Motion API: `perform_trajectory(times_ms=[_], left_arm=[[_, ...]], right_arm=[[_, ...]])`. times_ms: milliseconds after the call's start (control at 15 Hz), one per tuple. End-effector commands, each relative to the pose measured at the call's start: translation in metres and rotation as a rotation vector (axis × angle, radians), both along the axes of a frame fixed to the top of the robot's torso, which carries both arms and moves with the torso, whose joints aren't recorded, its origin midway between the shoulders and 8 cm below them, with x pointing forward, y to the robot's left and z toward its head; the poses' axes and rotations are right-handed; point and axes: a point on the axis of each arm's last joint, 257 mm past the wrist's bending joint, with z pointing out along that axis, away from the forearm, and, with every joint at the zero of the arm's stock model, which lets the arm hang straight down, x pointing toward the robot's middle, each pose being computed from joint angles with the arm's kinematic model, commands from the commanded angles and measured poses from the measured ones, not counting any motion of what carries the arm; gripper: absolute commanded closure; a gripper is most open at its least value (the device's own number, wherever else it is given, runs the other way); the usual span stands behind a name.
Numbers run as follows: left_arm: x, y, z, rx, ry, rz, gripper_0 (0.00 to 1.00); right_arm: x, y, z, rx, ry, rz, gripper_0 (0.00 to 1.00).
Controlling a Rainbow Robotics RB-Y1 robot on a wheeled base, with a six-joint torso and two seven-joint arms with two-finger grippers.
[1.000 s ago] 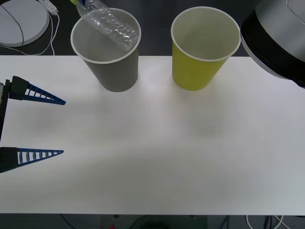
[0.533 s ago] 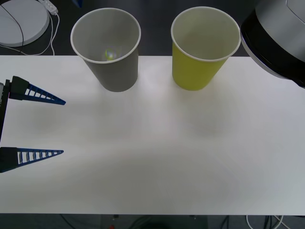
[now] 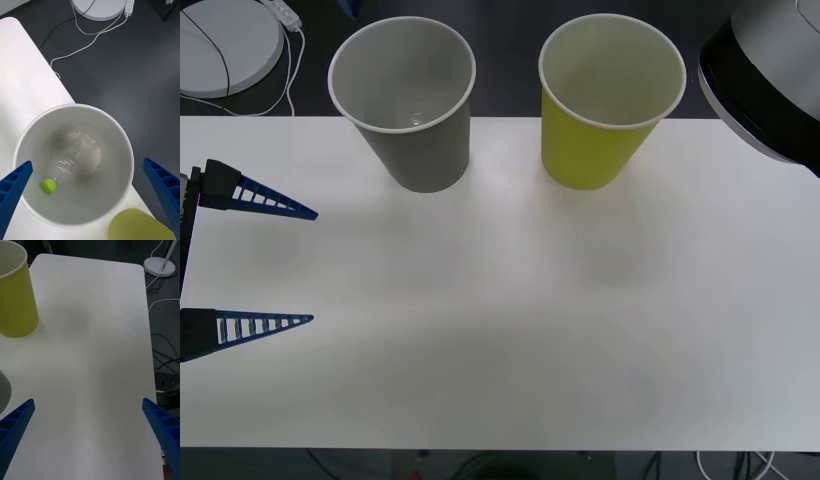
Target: Put the can into the green bin and the plastic bottle into the gray bin
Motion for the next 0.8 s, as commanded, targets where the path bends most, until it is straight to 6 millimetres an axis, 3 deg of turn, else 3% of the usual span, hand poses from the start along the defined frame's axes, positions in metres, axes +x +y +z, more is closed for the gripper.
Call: perform_trajectory(times_ms=[67, 800], left_arm=[[0.000, 0.000, 0.000, 0.000, 0.000, 0.000, 0.00], [0.000, 0.000, 0.000, 0.000, 0.000, 0.000, 0.00]], right_arm=[[-0.003, -0.007, -0.004, 0.003, 0.004, 0.042, 0.00], [-0.027, -0.049, -0.010, 0.048, -0.020, 0.166, 0.00]])
